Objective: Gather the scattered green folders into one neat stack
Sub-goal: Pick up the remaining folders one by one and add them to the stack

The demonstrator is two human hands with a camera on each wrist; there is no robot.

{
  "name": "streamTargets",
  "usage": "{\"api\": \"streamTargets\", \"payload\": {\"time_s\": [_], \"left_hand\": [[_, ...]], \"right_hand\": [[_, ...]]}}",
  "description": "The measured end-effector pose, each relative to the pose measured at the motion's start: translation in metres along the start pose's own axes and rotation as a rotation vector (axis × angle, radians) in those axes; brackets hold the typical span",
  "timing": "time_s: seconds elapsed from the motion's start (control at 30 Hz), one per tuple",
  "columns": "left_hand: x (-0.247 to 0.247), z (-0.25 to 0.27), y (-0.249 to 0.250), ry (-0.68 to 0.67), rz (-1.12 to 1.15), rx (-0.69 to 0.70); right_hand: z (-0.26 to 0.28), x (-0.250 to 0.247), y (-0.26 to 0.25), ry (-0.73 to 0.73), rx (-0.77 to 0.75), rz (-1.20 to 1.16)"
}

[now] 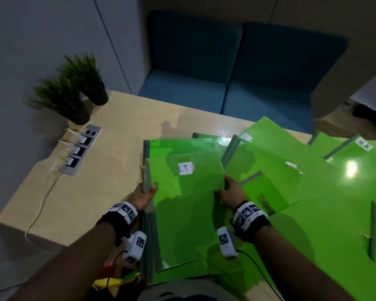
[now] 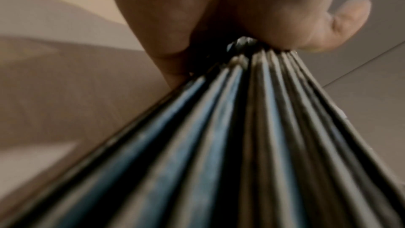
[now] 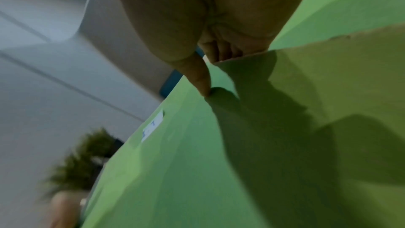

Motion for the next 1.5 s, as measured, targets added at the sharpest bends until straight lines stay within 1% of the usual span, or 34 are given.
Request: {"api": "streamTargets", "payload": {"time_s": [0.07, 0.1, 0.17, 0.2, 0.23, 0.27, 0.3, 0.33, 0.37, 0.4, 0.47, 0.53, 0.57, 0.63, 0.73, 0.83, 0.9, 1.0, 1.1, 1.13, 1.2, 1.27, 1.37, 1.5], "left_hand": [[0.003, 0.005, 0.002, -0.010, 0.133, -0.023], [0.004, 0.003, -0.001, -0.023, 0.196, -0.027], [0.006, 0.000, -0.002, -0.032, 0.219, -0.017], [0.007, 0.000, -0.001, -0.026, 0.196, -0.022], [0.007, -0.002, -0.002, -0.017, 0.182, -0.008], [0.008, -0.001, -0.002, -0.019, 0.174, -0.006], [0.008, -0.002, -0.003, -0.012, 0.183, 0.001], [0.009, -0.002, -0.003, -0.008, 0.180, 0.004], [0.009, -0.002, -0.002, -0.001, 0.181, 0.010], [0.010, -0.002, -0.003, -0.003, 0.173, -0.003], [0.009, 0.000, -0.001, -0.003, 0.151, 0.008], [0.008, -0.001, -0.001, -0.004, 0.142, 0.010], [0.008, -0.001, 0.001, -0.007, 0.142, 0.006], [0.008, -0.001, 0.002, 0.004, 0.139, 0.005], [0.007, -0.001, 0.002, 0.036, 0.140, -0.012], [0.005, 0.002, 0.002, 0.052, 0.138, -0.019], [0.005, 0.005, 0.004, 0.043, 0.159, -0.021], [0.002, 0.009, 0.003, 0.040, 0.216, -0.002], [-0.004, 0.007, -0.010, 0.032, 0.214, 0.003], [-0.007, 0.005, -0.016, 0.026, 0.203, 0.000], [-0.010, 0.000, -0.026, 0.012, 0.197, -0.020], [-0.009, 0.007, -0.018, 0.021, 0.188, -0.022], [-0.008, 0.008, -0.017, 0.019, 0.195, -0.021], [-0.007, 0.011, -0.014, 0.021, 0.217, -0.017]], "right_hand": [[0.000, 0.007, -0.004, -0.027, -0.020, 0.130], [0.000, 0.006, -0.006, -0.067, -0.037, 0.203], [0.000, -0.009, -0.006, -0.140, -0.065, 0.268], [0.000, -0.023, -0.004, -0.134, -0.074, 0.251], [0.002, -0.042, 0.001, -0.079, -0.078, 0.240], [0.005, -0.064, 0.009, 0.015, -0.079, 0.252], [0.009, -0.086, 0.020, 0.114, -0.069, 0.294], [0.016, -0.108, 0.033, 0.180, -0.051, 0.358], [0.023, -0.128, 0.048, 0.186, -0.016, 0.430], [0.032, -0.144, 0.063, 0.139, 0.027, 0.511], [0.051, -0.160, 0.090, -0.037, 0.101, 0.713], [0.068, -0.160, 0.110, -0.172, 0.088, 0.918], [0.072, -0.157, 0.119, -0.191, 0.074, 0.974], [0.075, -0.155, 0.127, -0.159, 0.072, 1.034], [0.071, -0.155, 0.121, -0.184, 0.086, 1.116], [0.066, -0.162, 0.111, -0.216, 0.129, 1.099], [0.062, -0.174, 0.104, -0.186, 0.168, 1.026], [0.059, -0.192, 0.091, -0.152, 0.182, 0.904], [0.057, -0.200, 0.080, -0.081, 0.213, 0.757], [0.055, -0.198, 0.076, -0.068, 0.206, 0.687], [0.046, -0.187, 0.068, -0.078, 0.179, 0.638], [0.036, -0.170, 0.060, -0.104, 0.168, 0.682], [0.026, -0.147, 0.052, -0.086, 0.182, 0.745], [0.019, -0.142, 0.051, -0.108, 0.246, 0.668]]}}
Point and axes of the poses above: each hand's wrist, its own z-axis away from the middle knuckle, its own x-axis out of the palm, y = z × x, the point moved 3 cm from there along -z, towards the middle knuckle, and after that the axes turned 8 degrees about -y, right-handed, at the moved point
